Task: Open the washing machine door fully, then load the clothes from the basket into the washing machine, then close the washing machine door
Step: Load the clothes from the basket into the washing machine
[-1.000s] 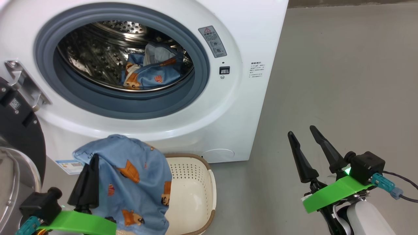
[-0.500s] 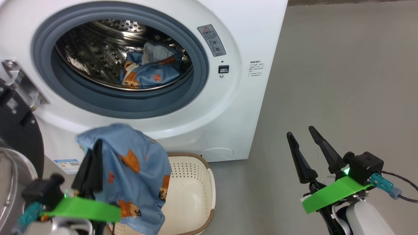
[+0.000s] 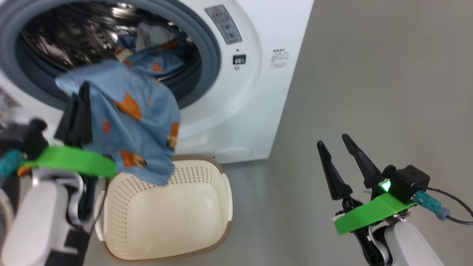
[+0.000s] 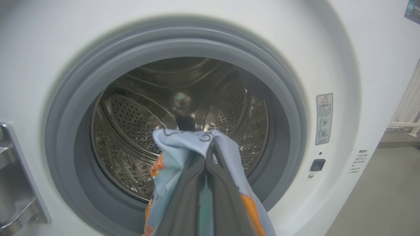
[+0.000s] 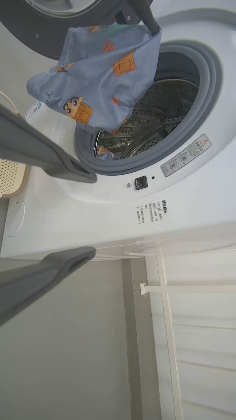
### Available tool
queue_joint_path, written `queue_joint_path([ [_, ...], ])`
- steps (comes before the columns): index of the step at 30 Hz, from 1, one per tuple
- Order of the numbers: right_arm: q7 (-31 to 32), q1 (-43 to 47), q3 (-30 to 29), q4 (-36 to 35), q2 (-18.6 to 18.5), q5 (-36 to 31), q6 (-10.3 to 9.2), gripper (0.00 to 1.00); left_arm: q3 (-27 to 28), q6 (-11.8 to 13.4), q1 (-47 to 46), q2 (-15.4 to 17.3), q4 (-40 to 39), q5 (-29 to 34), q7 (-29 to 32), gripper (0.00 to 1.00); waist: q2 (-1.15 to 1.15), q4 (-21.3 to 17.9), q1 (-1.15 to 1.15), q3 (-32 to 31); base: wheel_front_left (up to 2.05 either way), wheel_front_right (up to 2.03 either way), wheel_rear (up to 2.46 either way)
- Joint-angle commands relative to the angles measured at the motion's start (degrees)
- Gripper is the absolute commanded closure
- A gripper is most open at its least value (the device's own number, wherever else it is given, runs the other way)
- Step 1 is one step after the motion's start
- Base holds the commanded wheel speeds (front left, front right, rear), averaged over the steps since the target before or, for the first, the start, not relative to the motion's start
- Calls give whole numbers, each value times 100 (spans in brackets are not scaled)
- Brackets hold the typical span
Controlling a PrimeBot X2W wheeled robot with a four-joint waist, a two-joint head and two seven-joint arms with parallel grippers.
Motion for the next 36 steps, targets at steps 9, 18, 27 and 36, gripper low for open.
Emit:
queue_joint_path([
  [9,-27,-451,131,-356,235,-173,9,0,-25,-53,-1856,476,1385,-84,-4,100,0,-525,0,1209,0,0,0],
  [18,-27,-748,259,-469,410,-177,9,0,-281,-63,-3152,817,2622,-205,-30,100,0,-981,0,1896,0,0,0],
  [27,-27,-860,350,-585,437,-52,9,0,-583,-64,-4117,1151,3091,-165,-36,100,0,-1276,0,2367,0,0,0],
  [36,-27,-913,356,-653,438,46,9,0,247,79,-4406,1194,1986,399,-36,100,0,-1396,0,2559,0,0,0],
])
